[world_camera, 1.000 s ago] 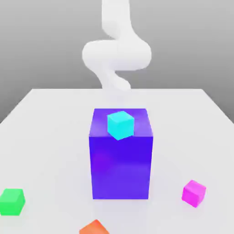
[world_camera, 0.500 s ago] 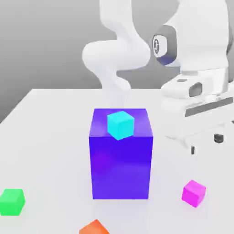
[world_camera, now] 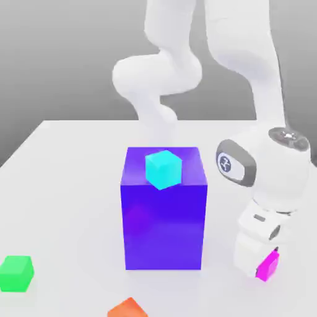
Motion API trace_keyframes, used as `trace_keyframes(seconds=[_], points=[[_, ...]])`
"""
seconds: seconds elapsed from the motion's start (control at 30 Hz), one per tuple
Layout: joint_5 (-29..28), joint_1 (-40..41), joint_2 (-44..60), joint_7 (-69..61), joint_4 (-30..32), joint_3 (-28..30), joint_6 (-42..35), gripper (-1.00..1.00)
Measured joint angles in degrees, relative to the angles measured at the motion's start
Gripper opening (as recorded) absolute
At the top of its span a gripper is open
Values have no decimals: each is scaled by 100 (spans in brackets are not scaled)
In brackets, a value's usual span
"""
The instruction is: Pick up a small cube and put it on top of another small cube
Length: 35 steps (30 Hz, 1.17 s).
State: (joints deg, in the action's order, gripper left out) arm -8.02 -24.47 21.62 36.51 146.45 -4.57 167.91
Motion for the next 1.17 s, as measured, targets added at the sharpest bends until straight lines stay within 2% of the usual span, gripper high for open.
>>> trace_keyframes(seconds=[0.13, 0.37, 0.9, 1.03, 1.07, 1.17], points=[[-17, -4, 13, 14, -2, 4, 9, -100], [457, 358, -1113, -526, 101, -224, -946, -100], [1243, 3174, -1269, -2990, -577, 1804, -1857, -100], [1774, 4035, -539, -3699, -944, 2040, -1559, -100], [1932, 4205, -288, -3845, -1010, 1977, -1390, 100], [1932, 4205, -288, -3845, -1010, 1977, -1391, 100]])
